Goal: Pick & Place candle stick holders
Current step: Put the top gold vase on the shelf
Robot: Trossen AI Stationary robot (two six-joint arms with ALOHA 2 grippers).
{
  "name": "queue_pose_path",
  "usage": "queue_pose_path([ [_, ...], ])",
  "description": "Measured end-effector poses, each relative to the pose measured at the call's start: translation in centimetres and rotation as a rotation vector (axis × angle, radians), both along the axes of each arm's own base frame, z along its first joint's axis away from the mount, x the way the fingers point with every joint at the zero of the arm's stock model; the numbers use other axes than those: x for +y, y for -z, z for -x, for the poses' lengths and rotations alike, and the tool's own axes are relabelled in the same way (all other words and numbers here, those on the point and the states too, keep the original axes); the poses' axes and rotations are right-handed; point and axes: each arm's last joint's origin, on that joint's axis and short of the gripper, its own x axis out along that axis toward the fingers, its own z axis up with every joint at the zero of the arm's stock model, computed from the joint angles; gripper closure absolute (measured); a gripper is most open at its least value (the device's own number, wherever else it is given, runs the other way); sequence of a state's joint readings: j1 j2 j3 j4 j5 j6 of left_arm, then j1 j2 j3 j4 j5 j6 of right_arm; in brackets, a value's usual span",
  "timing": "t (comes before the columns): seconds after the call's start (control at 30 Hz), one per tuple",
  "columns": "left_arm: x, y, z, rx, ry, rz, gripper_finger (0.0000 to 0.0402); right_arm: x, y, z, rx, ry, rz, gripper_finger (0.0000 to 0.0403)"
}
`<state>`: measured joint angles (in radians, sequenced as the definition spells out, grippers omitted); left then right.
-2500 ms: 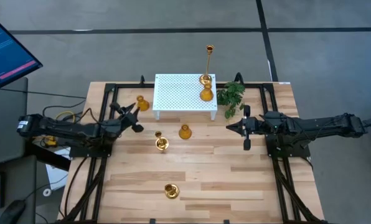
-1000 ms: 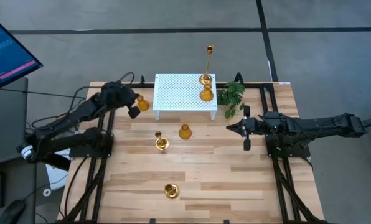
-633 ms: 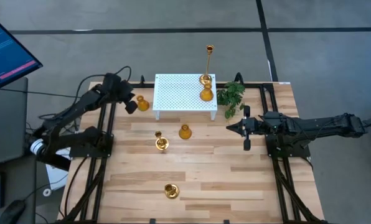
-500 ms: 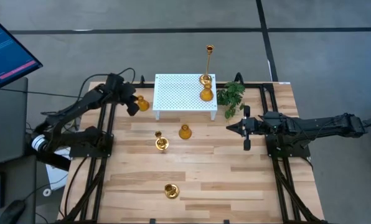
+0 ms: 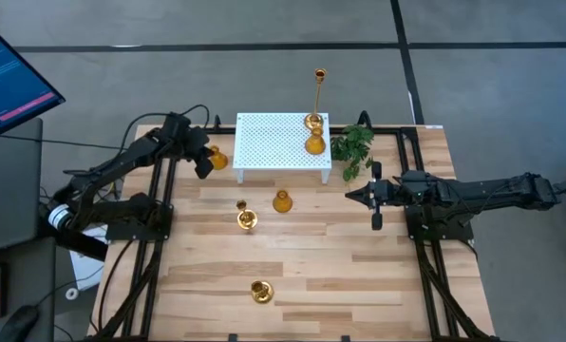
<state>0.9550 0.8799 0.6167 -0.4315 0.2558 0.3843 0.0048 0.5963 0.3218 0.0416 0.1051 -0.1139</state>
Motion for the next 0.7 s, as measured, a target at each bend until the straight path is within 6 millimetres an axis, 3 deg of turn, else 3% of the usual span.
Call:
queue_pose_path([
  [0.37,-0.1,0.0,-0.1,-0.006,0.012,-0.003,0.0338,0.0,0.0,0.0,0.0,0.0,0.0,0.0403],
  [0.7,-0.5,0.7,-1.5,0.022,0.087,0.032,0.0292,0.0,0.0,0.0,0.004,0.0,0.0,0.0403],
])
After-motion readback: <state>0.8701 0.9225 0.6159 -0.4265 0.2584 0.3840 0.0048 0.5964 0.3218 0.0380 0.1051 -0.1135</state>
